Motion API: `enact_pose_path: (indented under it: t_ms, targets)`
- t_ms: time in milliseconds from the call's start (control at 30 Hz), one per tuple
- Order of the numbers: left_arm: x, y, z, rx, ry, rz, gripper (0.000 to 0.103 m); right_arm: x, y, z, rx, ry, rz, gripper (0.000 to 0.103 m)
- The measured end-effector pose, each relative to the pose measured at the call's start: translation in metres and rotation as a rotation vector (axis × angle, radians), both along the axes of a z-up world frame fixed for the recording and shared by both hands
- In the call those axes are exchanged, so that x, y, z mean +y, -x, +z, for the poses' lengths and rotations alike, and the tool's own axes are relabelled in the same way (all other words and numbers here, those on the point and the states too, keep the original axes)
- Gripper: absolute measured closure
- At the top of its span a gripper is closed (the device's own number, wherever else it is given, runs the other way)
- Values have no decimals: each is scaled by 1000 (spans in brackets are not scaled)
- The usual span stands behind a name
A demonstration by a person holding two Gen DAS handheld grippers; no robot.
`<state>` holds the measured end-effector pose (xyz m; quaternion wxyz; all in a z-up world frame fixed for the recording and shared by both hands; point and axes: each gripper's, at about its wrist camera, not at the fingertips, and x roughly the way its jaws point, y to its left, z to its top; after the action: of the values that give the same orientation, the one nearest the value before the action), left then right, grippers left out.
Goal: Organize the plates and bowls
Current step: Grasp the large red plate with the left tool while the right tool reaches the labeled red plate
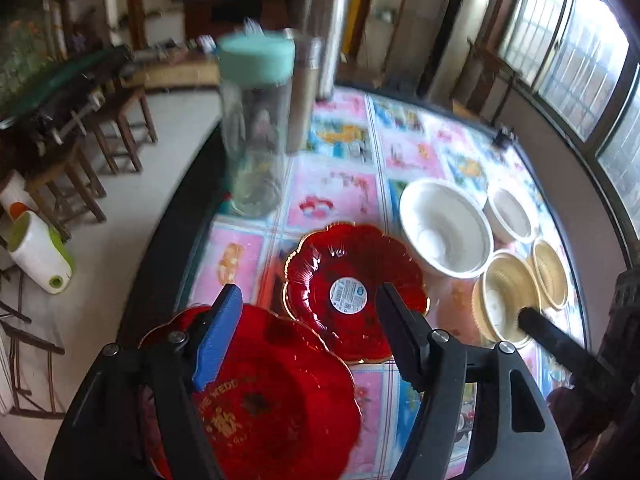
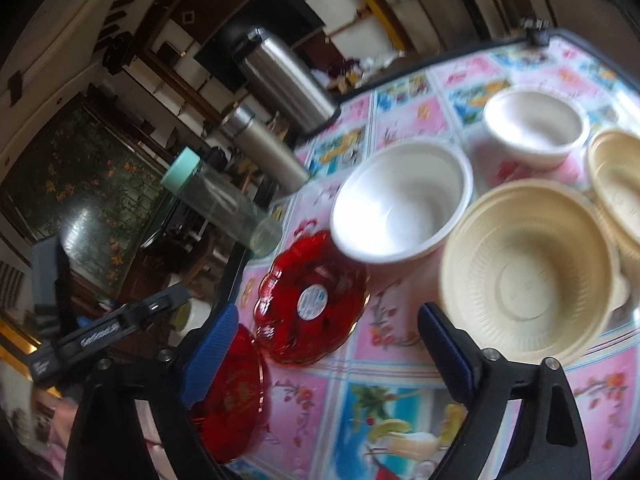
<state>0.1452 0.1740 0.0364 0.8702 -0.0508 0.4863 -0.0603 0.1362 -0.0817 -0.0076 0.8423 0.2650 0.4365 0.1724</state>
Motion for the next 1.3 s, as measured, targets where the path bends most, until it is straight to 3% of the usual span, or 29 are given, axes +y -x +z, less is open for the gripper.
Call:
enact_pose_path:
  t_ms: [133,267,433,567,833,1133,1300]
  targets:
    - [-1,-36,-39,164,23,-20,34,11,-12,-25,91,-56,14,21]
    - [0,-60,-58,244,82,-23,34,13,-21,-38,122,-90,2,21]
    - [-7,-77,-69,301,78,-45,34,11,-30,-49,141,-106,-11,22]
    - [-7,-86,-84,351,26,-19,35,10,-40,-61,178,-162,-9,25]
    - [-8,-93,-105,417,35,-23,51,14,-54,-71,218,-177,-2,26]
    - [-4,-91,-113,437,41,-22,63,16,-65,-87,287,-195,17,32]
    - [2,-89,-115,428,39,-31,65,19,-72,-99,302,-183,7,60]
